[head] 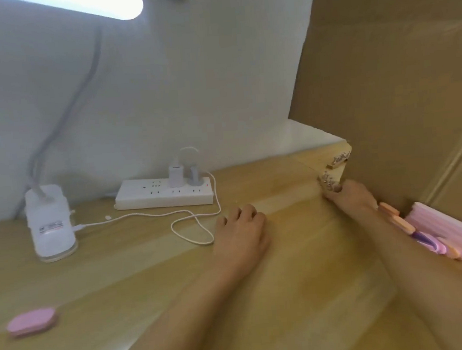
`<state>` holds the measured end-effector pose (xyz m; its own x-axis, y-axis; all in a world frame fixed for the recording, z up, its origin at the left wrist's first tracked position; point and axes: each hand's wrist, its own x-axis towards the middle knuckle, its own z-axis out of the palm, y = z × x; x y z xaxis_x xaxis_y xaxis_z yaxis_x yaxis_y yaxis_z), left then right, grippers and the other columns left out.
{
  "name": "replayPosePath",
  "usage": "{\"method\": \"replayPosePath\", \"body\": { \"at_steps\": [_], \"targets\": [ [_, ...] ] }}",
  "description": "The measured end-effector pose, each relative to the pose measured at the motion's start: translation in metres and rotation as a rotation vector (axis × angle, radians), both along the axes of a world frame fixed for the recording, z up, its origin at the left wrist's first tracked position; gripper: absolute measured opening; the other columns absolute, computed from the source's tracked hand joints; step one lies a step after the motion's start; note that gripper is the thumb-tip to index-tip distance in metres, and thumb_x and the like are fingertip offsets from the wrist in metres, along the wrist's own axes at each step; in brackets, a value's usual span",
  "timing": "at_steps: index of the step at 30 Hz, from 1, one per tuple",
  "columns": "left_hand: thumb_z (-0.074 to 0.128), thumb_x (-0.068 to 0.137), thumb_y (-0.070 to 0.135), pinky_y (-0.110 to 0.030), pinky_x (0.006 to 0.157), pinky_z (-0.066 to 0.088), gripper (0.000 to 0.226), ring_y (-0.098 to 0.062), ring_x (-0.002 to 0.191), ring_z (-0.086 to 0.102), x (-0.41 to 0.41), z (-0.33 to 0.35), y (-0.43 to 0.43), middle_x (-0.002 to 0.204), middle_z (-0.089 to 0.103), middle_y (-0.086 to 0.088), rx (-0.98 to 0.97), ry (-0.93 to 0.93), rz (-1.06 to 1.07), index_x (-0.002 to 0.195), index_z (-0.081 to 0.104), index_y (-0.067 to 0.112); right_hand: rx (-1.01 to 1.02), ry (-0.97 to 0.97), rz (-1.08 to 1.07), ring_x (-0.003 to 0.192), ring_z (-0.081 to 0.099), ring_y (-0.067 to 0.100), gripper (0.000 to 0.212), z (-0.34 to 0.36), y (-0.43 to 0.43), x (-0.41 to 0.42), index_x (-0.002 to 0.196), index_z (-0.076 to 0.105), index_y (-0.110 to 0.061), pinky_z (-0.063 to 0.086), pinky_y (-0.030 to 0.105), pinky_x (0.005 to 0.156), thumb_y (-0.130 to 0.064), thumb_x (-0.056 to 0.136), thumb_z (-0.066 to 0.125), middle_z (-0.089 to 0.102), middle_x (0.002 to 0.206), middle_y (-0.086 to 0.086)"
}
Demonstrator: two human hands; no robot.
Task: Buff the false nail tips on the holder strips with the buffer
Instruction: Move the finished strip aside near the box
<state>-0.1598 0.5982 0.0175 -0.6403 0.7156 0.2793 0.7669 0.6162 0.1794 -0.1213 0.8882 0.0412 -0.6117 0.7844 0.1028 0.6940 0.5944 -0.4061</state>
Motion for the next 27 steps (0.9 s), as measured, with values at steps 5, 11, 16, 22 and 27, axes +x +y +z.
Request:
{"method": "replayPosePath", "body": {
  "at_steps": [5, 11, 16, 22, 27],
  "targets": [
    [0.036, 0.1, 0.043, -0.036, 0.098, 0.032, 0.038, -0.02, 0.125, 0.035, -0.009, -0.009, 0.004, 0.139, 0.041, 0.009, 0.047, -0.03, -0.016, 0.133, 0.046, 0.029, -0.192, 0.257, 0.085, 0.103, 0.06, 0.021, 0.05, -0.009, 0.012, -0.014, 0.109, 0.064, -0.018, 0.042, 0.035, 0.079, -0.063, 0.088, 0.062, 0.066, 0.112, 0.0],
    [0.033, 0.101, 0.045, -0.034, 0.098, 0.03, 0.04, -0.018, 0.126, 0.033, -0.01, -0.01, 0.007, 0.141, 0.036, 0.011, 0.06, -0.018, -0.007, 0.137, 0.041, 0.032, 0.035, 0.223, 0.517, 0.091, 0.056, -0.003, 0.017, -0.019, 0.006, 0.0, 0.105, 0.056, -0.03, 0.044, 0.018, 0.074, -0.041, 0.094, 0.063, 0.059, 0.103, -0.022],
    [0.034, 0.1, 0.045, -0.034, 0.097, 0.028, 0.04, -0.017, 0.125, 0.031, -0.011, -0.013, 0.009, 0.139, 0.035, 0.013, 0.064, 0.003, -0.015, 0.137, 0.04, 0.032, 0.314, 0.017, 0.545, 0.103, 0.053, 0.017, 0.022, -0.019, 0.033, -0.017, 0.111, 0.054, -0.023, 0.042, 0.03, 0.073, -0.041, 0.098, 0.055, 0.055, 0.099, -0.01],
    [0.039, 0.101, 0.036, -0.035, 0.099, 0.028, 0.039, -0.018, 0.127, 0.035, -0.006, -0.001, 0.007, 0.142, 0.039, 0.009, 0.09, -0.03, -0.071, 0.14, 0.04, 0.03, 0.178, 0.033, 0.376, 0.107, 0.053, 0.031, 0.017, -0.004, 0.007, -0.053, 0.107, 0.052, -0.016, 0.048, 0.041, 0.082, -0.03, 0.097, 0.058, 0.059, 0.106, 0.005],
    [0.057, 0.095, 0.011, -0.019, 0.079, 0.045, 0.023, -0.008, 0.087, 0.057, 0.022, 0.047, -0.052, 0.104, 0.06, 0.008, 0.647, -0.345, -0.253, 0.116, 0.065, 0.017, 0.036, 0.252, 0.857, 0.068, 0.051, 0.009, 0.018, 0.029, -0.131, -0.038, 0.075, 0.06, -0.037, 0.041, 0.023, 0.063, -0.023, 0.084, 0.067, 0.063, 0.077, -0.009]
  ]
}}
